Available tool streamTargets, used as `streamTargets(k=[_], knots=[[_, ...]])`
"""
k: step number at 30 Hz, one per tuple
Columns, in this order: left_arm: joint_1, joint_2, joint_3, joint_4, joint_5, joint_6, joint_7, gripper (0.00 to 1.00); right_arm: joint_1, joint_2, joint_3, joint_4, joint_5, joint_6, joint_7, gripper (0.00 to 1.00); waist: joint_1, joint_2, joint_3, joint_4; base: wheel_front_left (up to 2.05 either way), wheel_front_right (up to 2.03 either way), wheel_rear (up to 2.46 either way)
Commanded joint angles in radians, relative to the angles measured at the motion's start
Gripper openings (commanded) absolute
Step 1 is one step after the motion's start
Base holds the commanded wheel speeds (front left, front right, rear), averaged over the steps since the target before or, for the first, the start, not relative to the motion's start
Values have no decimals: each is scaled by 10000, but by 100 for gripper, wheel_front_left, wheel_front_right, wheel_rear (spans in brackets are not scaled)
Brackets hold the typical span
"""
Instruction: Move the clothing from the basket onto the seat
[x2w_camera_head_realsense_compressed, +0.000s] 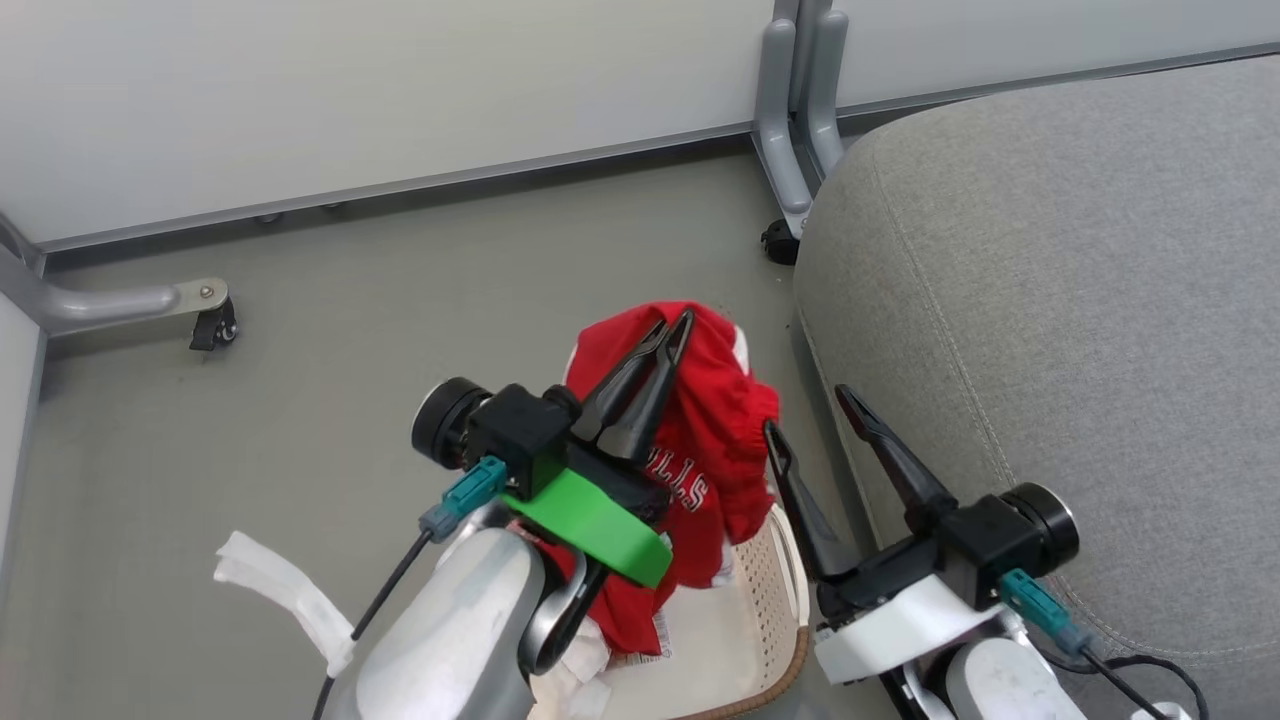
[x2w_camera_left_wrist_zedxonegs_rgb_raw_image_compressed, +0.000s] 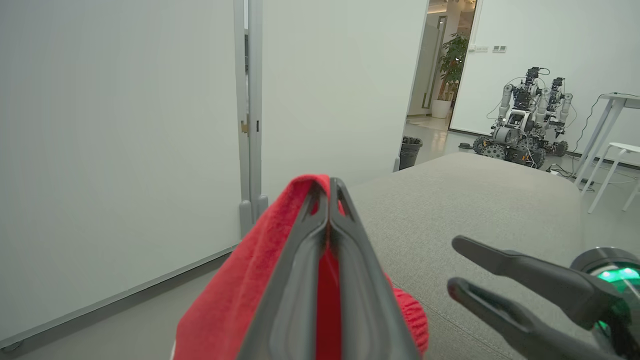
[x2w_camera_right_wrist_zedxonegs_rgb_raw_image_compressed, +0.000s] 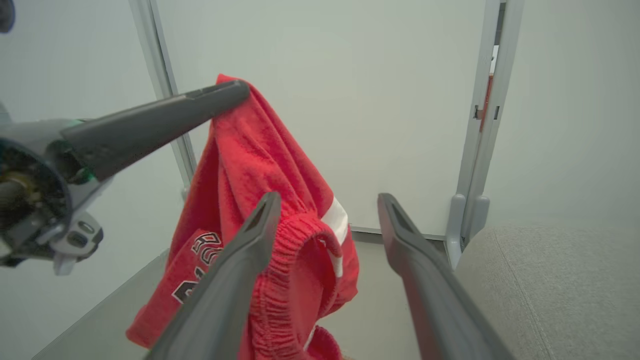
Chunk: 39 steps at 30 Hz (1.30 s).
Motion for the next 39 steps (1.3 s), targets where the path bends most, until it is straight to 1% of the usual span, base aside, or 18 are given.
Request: streamTargets(k=[1, 4, 7, 13, 16, 17, 18, 19, 20, 23, 39], knots=[[-280, 2, -103, 31, -128, -23, -5, 0, -199, -29, 154, 181, -74, 1, -31, 100, 1, 0, 1, 2, 0, 0, 0], [-567, -21, -526, 135, -231, -23, -5, 0, -513, -30, 346, 618, -228, 1, -31, 100, 1, 0, 1, 4, 0, 0, 0], [-868, -36, -902, 167, -268, -23, -5, 0, -729, -24, 245, 976, -408, 1, -30, 100, 1, 0, 12, 15, 0, 0, 0], [-1299, -53, -1745, 327, -505, -23, -5, 0, -977, -26, -37, 1245, -484, 1, -31, 100, 1, 0, 28, 93, 0, 0, 0], [-1453, -51, -2130, 576, -676, -23, -5, 0, -978, -24, 92, 1452, -418, 1, -31, 100, 1, 0, 1, 141, 0, 0, 0], [-1514, -53, -2236, 647, -720, -23, -5, 0, -997, -23, 109, 1478, -409, 1, -31, 89, 1, 0, -3, 150, 0, 0, 0], [-1578, -60, -2363, 734, -738, -23, -5, 0, -1005, -29, 103, 1486, -335, 1, -31, 40, 1, 0, -5, 163, 0, 0, 0], [-1630, -56, -2451, 781, -749, -23, -5, 0, -990, -29, 131, 1530, -260, 1, -31, 13, 1, 0, -5, 178, 0, 0, 0], [-1670, -55, -2570, 839, -776, -23, -5, 0, -978, -24, 212, 1597, -186, 1, -30, 0, 1, 0, -5, 195, 0, 0, 0], [-1796, -56, -2855, 967, -776, -11, -7, 0, -923, -31, 391, 1731, -3, 1, -31, 0, 1, 0, -34, 239, 0, 0, 0], [-1795, -53, -2726, 1222, -619, -7, -5, 0, -731, -26, 258, 1585, 98, 1, -31, 0, 1, 0, -22, 254, 0, 0, 0]])
